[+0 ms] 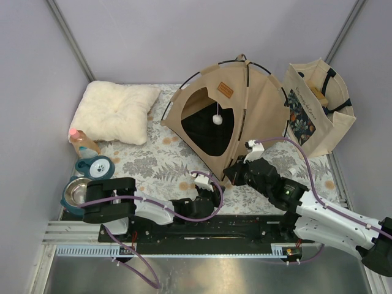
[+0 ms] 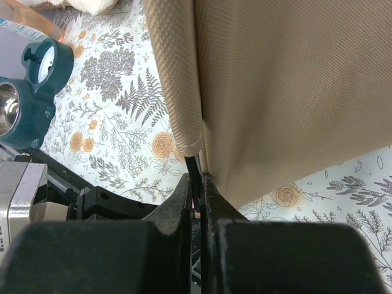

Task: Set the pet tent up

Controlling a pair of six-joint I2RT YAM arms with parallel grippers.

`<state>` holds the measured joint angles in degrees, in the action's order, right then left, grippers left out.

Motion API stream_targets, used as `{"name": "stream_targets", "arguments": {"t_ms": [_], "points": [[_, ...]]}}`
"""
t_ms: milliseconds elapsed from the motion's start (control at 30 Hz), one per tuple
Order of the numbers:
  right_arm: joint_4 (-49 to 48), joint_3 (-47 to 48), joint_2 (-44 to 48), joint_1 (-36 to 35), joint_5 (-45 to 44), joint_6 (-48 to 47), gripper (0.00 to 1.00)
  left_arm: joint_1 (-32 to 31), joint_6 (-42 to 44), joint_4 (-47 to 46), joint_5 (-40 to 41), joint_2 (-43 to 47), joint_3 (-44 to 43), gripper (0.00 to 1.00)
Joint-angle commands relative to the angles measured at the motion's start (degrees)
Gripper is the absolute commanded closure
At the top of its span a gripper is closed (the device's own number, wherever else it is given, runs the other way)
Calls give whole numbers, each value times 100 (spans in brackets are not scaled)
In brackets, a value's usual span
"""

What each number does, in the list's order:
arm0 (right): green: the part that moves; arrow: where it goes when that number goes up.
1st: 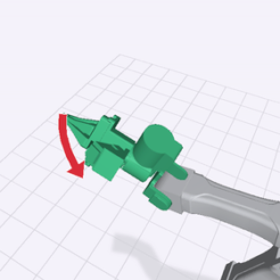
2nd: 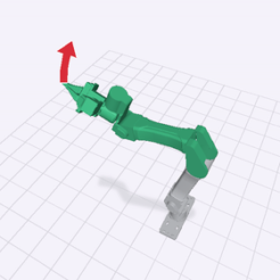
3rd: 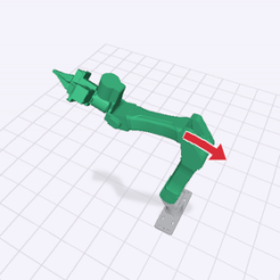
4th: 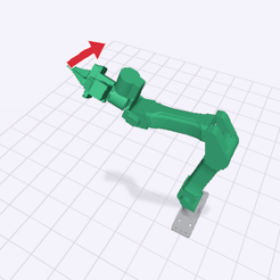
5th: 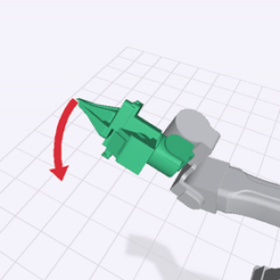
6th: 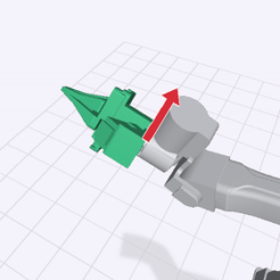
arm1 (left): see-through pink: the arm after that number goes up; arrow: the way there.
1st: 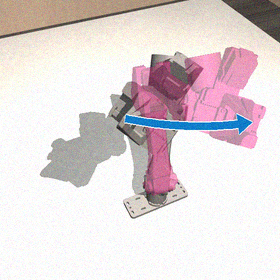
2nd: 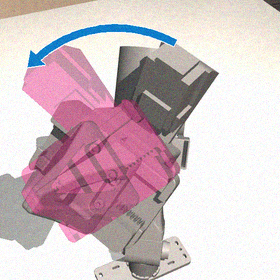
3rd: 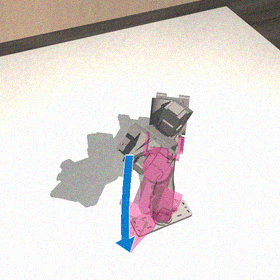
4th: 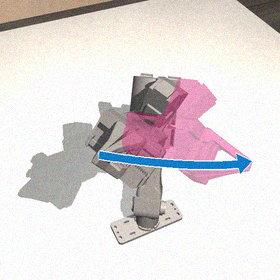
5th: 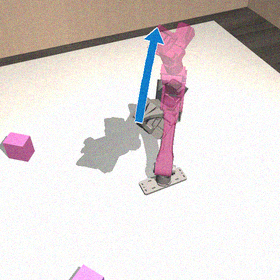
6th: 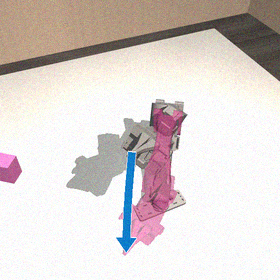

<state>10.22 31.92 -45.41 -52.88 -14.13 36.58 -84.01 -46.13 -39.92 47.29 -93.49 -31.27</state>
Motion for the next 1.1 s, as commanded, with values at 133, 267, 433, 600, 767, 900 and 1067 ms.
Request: {"name": "stream_targets", "arguments": {"t_ms": [133, 267, 433, 600, 767, 900, 1067], "points": [[-1778, 535, 102, 182, -1408, 104, 100, -344, -10, 1162, -607, -160, 323, 100], [-1769, 490, 76, 182, -1496, 130, 100, -353, -28, 1171, -607, -178, 323, 100], [-1822, 604, 58, 182, -1505, 122, 100, -371, -54, 1171, -607, -222, 314, 100], [-1866, 657, 102, 173, -1672, 86, 100, -406, -98, 1162, -642, -266, 305, 100], [-1883, 657, 85, 182, -1698, 113, 100, -415, -98, 1171, -642, -292, 288, 100], [-1866, 666, 67, 182, -1707, 192, 100, -424, -98, 1171, -651, -336, 270, 100], [-1752, 719, 76, 182, -1865, 271, 100, -432, -133, 1171, -642, -345, 270, 100]]}}
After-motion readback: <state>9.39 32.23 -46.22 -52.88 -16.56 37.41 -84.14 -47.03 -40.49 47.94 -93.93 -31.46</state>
